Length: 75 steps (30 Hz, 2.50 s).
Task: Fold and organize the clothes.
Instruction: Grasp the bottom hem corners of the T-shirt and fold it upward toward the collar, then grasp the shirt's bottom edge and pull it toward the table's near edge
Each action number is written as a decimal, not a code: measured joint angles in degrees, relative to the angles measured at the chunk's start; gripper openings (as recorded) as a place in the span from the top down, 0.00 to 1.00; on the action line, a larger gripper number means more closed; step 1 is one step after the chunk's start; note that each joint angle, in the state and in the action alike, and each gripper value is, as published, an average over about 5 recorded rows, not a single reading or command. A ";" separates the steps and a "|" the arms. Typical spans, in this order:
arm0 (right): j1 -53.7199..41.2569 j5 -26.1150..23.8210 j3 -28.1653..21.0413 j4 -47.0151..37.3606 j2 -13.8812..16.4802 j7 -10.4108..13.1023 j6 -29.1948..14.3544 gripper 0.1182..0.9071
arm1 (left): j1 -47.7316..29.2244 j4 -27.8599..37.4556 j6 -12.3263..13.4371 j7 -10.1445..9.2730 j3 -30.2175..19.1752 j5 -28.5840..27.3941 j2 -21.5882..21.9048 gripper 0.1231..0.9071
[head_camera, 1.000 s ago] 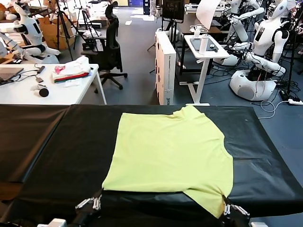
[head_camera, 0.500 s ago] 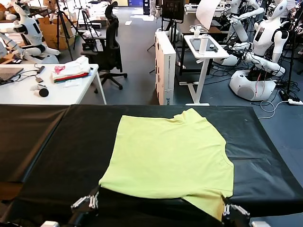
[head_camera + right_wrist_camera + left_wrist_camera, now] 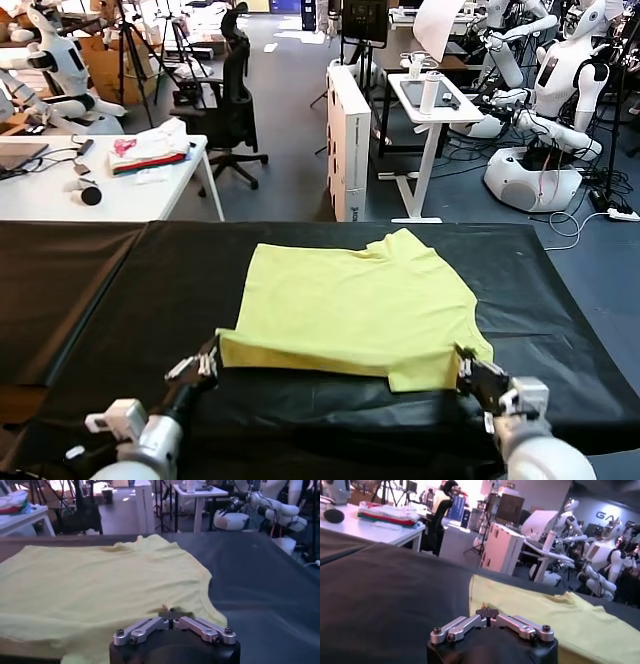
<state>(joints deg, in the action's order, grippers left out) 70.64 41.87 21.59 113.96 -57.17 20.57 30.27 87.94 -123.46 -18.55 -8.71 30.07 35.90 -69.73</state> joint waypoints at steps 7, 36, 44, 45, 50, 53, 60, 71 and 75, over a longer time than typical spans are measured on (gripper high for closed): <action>-3.95 -0.36 -1.76 -3.92 -0.52 -0.20 -0.28 0.97 | -4.70 4.88 -0.04 0.19 -0.83 0.93 2.27 0.97; -2.66 -0.27 0.85 -3.24 1.85 -6.01 -3.28 0.11 | -9.36 11.40 0.62 1.79 -2.59 -0.76 2.79 0.65; 4.05 1.38 5.46 2.02 6.75 -6.87 -2.53 0.00 | -8.59 10.64 0.46 0.17 -2.22 -1.75 1.88 0.09; 5.18 1.57 6.26 2.63 7.46 -6.99 -2.40 0.00 | -8.04 10.07 0.35 -0.06 -2.09 -1.91 1.72 0.05; 10.50 1.60 9.73 4.09 10.13 -8.05 -2.12 0.00 | -3.77 6.22 -0.09 -0.37 -1.82 -3.07 0.38 0.00; 12.78 1.34 10.80 4.06 10.71 -8.83 -2.10 0.00 | -1.34 4.48 -0.61 -0.49 -2.09 -3.76 -0.66 0.00; 14.38 1.06 11.26 3.16 10.96 -9.88 -1.98 0.00 | 1.08 3.41 -1.47 -0.58 -2.81 -4.62 -2.62 0.00; 16.07 1.01 11.44 2.59 11.12 -10.13 -1.73 0.13 | 0.58 5.70 -1.41 -0.73 -3.04 -4.70 -3.61 0.00; 16.77 0.84 11.62 2.57 10.98 -10.13 -1.75 0.26 | 0.53 6.16 -1.35 -0.74 -3.46 -4.77 -3.87 0.00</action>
<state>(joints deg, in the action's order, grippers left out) 87.41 42.70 33.21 116.54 -46.19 10.45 28.52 88.47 -117.31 -19.90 -9.45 26.61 31.13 -73.60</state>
